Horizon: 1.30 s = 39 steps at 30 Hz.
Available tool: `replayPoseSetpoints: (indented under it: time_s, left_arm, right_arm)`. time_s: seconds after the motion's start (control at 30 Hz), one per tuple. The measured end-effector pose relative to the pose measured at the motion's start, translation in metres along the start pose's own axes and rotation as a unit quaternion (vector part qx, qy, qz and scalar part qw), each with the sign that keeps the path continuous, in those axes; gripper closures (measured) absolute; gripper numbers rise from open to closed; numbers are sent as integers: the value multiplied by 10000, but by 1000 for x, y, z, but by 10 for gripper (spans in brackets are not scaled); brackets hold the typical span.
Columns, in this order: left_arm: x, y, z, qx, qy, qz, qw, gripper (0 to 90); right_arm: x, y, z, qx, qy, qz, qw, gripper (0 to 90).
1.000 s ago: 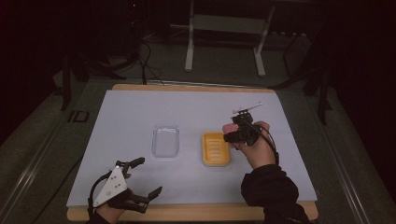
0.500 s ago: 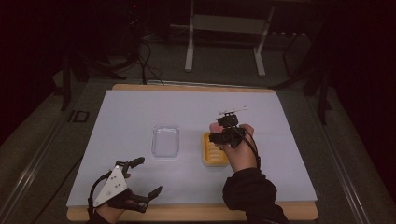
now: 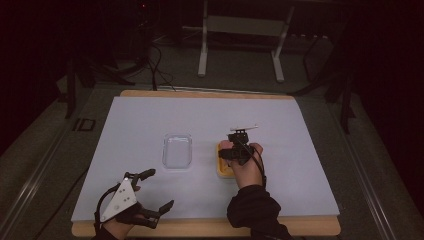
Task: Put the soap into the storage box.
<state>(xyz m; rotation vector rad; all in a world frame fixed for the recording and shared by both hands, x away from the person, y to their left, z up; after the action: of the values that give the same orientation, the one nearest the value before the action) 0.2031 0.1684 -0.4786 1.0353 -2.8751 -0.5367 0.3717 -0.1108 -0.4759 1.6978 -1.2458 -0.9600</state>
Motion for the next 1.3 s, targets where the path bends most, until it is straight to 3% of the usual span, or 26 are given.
replayPoseSetpoints:
  time_s: [0.3, 0.73, 1.0, 1.3]
  left_arm:
    - [0, 0, 0, -9, -11, 30, 10000, 6]
    - [0, 0, 0, -12, -11, 38, 10000, 6]
    - [0, 0, 0, -38, -31, 48, 10000, 6]
    - [1, -1, 0, -34, -18, 54, 10000, 6]
  right_arm:
    - [2, -21, 7, -62, -234, -36, 9997, 375]
    - [3, -38, 12, -187, -171, 122, 9996, 373]
    - [5, -32, 7, -166, -146, 70, 9997, 357]
    - [8, -12, -1, -131, 264, 102, 9995, 290]
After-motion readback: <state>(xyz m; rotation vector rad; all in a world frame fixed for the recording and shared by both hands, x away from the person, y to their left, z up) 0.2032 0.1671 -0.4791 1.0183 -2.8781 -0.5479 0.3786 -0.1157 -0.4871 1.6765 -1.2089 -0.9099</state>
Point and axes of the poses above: each handheld gripper's, and its own axes: y roughly backward along the jaws, z roughly out of its underside, x roughly to its right, the point moved 2 cm from there along -y, roughly forward along the jaws, and after that the axes turned 9 degrees about -x, right-handed, at the moved point
